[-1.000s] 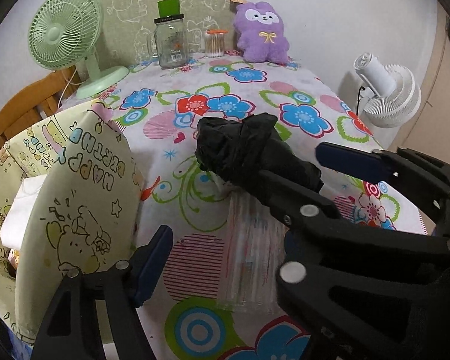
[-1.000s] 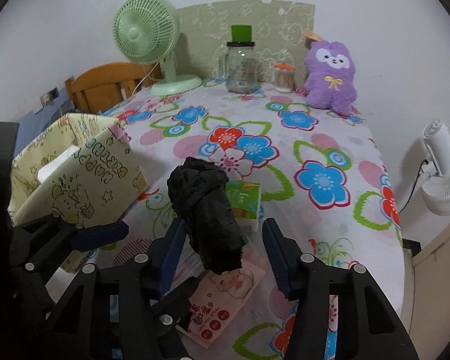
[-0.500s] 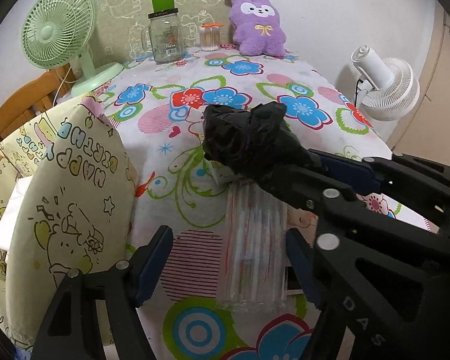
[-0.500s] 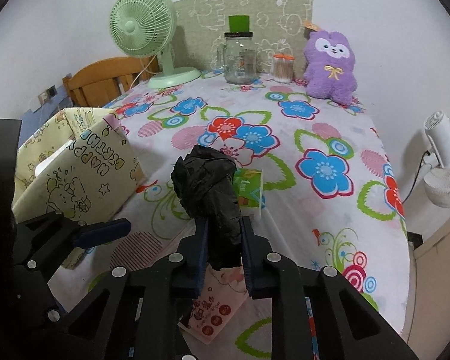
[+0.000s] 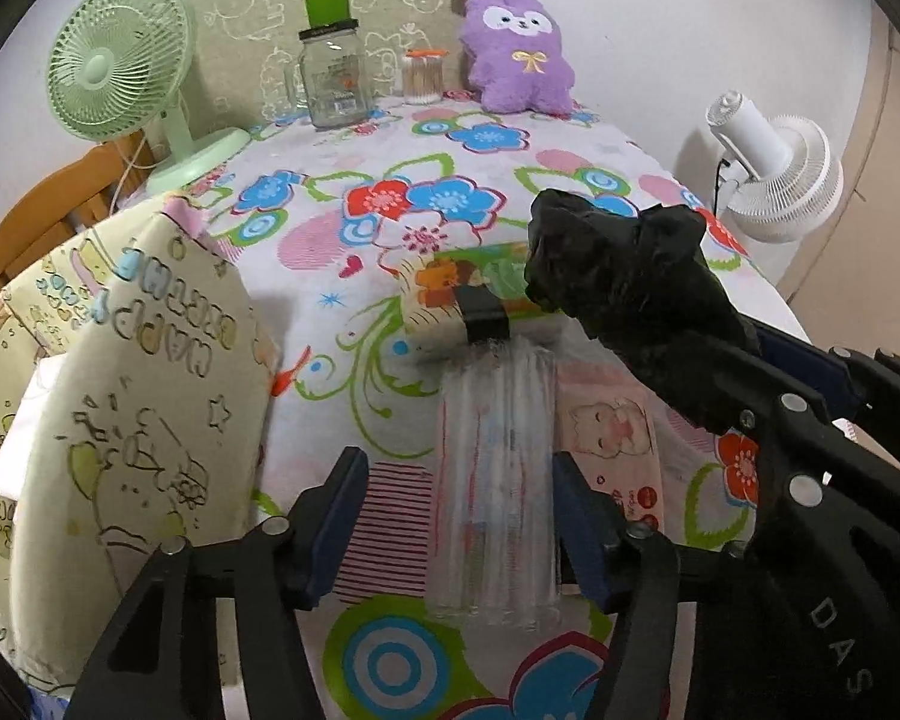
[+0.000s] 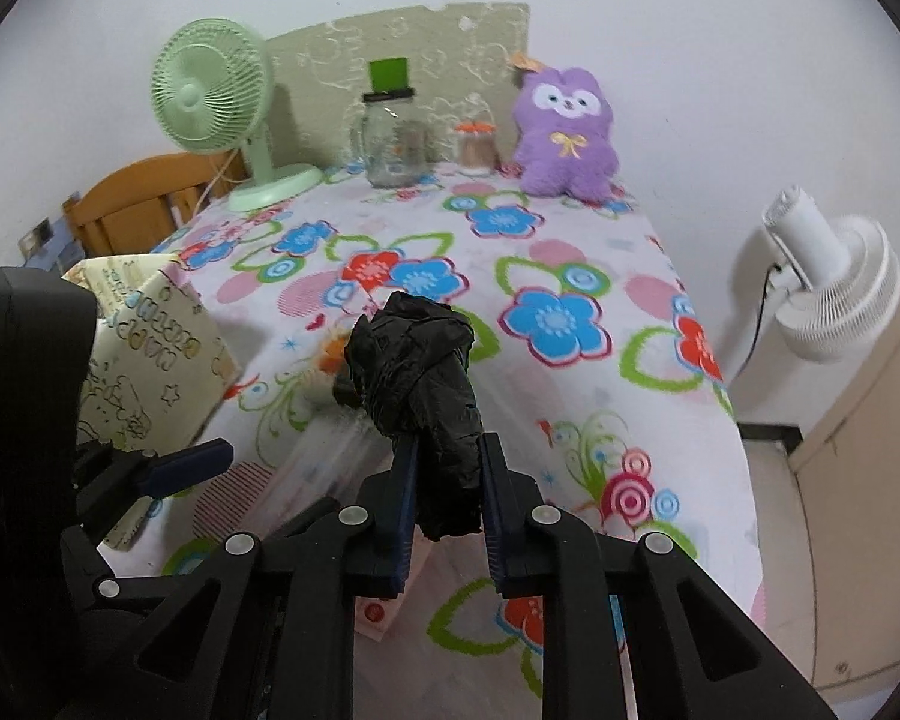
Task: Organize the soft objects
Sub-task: 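Close the left gripper on the clear plastic tube pack, then lift the black bundle with the right gripper while the left gripper lifts the tube pack toward the box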
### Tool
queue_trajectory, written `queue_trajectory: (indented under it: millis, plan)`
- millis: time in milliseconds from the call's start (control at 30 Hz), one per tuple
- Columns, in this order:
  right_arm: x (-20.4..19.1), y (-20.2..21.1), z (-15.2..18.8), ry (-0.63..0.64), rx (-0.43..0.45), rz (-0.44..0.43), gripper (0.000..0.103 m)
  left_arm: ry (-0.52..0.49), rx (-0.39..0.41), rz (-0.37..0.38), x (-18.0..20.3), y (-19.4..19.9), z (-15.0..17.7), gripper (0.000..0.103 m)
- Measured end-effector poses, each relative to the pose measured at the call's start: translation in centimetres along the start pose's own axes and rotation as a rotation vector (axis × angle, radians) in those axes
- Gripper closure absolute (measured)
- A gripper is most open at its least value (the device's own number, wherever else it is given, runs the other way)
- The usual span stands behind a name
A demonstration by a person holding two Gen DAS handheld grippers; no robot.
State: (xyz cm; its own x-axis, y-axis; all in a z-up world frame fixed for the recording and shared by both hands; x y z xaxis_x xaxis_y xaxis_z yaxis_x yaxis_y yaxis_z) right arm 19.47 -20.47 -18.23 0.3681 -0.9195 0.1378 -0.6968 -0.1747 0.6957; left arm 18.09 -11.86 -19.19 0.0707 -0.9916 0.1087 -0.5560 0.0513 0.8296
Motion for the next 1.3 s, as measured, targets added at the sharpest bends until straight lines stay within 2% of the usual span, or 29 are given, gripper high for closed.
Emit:
queue_trajectory:
  millis: [100, 400, 533, 1300]
  plan:
    - [0.2, -0.4, 0.7, -0.030, -0.023, 0.009, 0.081, -0.005, -0.028, 0.005, 0.1, -0.7, 0.2, 0.053]
    - [0.8, -0.8, 1.6, -0.099, -0.054, 0.000, 0.081, -0.023, -0.022, 0.033, 0.5, -0.4, 0.4, 0.076]
    - [0.7, -0.4, 1.5, -0.107, -0.050, -0.005, 0.081, -0.025, -0.007, 0.032, 0.3, 0.2, 0.3, 0.079]
    - [-0.8, 4.9, -0.2, -0.108, 0.016, 0.020, 0.081, -0.005, 0.121, 0.054, -0.6, 6.4, -0.1, 0.079]
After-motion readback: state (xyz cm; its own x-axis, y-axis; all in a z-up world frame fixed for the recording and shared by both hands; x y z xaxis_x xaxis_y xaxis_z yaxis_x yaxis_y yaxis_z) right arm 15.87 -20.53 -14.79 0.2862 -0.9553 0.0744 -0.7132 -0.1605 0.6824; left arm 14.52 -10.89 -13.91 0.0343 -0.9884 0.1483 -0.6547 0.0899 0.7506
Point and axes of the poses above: each gripper's, at about its wrist camera, not at the fingertips, and y roughly against the way its jaws point, x to its right, z to its underside, the point moved 4 cm from there along -y, roughly the way its jaws point, and after that the axes turned 13 degrees about y, right-handed, at the moved point
